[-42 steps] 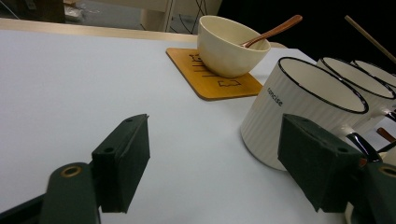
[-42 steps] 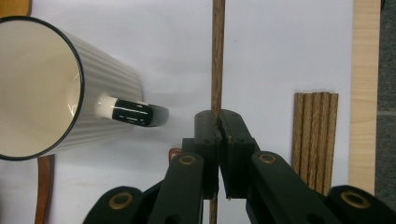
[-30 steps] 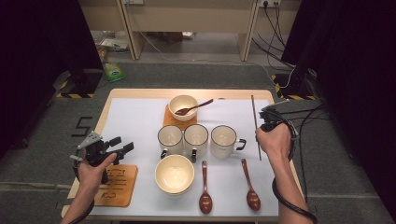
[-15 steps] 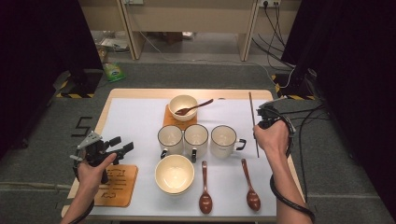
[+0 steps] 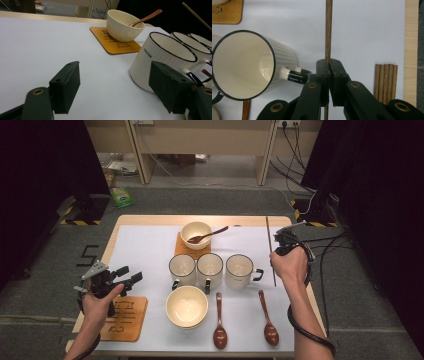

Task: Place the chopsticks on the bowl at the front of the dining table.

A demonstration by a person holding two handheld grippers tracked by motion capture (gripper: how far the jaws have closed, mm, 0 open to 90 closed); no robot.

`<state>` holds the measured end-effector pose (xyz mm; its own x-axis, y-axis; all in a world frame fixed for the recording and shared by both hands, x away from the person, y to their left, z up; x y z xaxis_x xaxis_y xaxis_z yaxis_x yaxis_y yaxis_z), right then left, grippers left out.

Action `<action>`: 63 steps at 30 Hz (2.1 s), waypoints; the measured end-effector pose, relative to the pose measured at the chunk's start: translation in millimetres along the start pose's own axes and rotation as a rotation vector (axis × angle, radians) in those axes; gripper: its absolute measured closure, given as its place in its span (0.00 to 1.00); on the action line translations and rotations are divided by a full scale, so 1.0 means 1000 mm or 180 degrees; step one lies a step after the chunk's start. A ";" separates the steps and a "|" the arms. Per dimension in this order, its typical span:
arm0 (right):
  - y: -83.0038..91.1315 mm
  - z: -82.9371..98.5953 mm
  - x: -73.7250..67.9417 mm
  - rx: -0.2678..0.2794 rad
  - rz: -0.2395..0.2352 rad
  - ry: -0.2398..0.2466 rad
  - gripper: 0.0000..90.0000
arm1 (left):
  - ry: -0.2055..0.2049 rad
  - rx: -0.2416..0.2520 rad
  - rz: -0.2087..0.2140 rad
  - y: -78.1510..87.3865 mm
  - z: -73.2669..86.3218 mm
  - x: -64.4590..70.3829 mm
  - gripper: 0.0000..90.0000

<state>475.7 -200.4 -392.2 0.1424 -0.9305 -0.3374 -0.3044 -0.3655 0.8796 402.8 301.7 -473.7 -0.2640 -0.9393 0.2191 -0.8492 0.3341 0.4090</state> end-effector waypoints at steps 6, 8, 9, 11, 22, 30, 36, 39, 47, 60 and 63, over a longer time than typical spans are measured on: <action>-0.001 -0.003 -0.002 0.0003 -0.0005 0.0002 0.96 | 0.0001 -0.0003 -0.0001 0.000 0.000 0.000 0.27; -0.001 -0.004 -0.003 -0.0004 -0.0012 0.0002 0.96 | -0.0002 0.0003 0.0002 0.001 0.000 0.000 0.27; -0.001 -0.004 -0.003 0.0002 -0.0012 0.0008 0.96 | -0.0005 0.0004 0.0001 0.001 -0.001 -0.001 0.27; -0.001 -0.006 -0.004 0.0002 -0.0018 0.0008 0.96 | -0.0003 -0.0002 -0.0001 0.001 0.000 -0.001 0.27; -0.003 -0.011 -0.004 0.0012 -0.0043 -0.0017 0.96 | -0.0001 -0.0004 -0.0003 0.001 0.000 -0.001 0.27; -0.003 -0.015 -0.005 0.0034 -0.0056 -0.0018 0.96 | -0.0004 -0.0001 -0.0001 0.001 0.000 -0.001 0.27; -0.004 -0.018 -0.004 0.0031 -0.0049 -0.0017 0.96 | 0.0009 0.0007 -0.0006 0.001 -0.001 -0.001 0.27; -0.005 -0.019 -0.004 0.0034 -0.0051 -0.0017 0.96 | -0.0003 0.0001 -0.0002 0.001 -0.001 -0.001 0.27; -0.004 -0.023 -0.005 0.0062 -0.0053 -0.0020 0.96 | 0.0008 0.0008 -0.0005 0.001 -0.001 -0.001 0.27; -0.003 -0.029 -0.007 0.0096 -0.0066 -0.0019 0.96 | 0.0009 0.0000 -0.0003 0.000 -0.001 -0.001 0.27; -0.003 -0.030 -0.008 0.0103 -0.0064 -0.0015 0.96 | 0.0007 0.0000 -0.0002 0.000 -0.001 -0.001 0.27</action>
<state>503.8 -191.7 -382.1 0.1442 -0.9231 -0.3565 -0.3320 -0.3845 0.8614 403.3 302.5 -473.3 -0.2625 -0.9394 0.2207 -0.8494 0.3335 0.4091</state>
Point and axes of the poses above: each handheld gripper's, and its own axes: y roughly backward along the jaws, z roughly out of its underside, x roughly to its right, the point moved 4 cm from there along -y, roughly forward along the jaws, and after that the axes turned 14 degrees about -z, right-handed, at the moved point
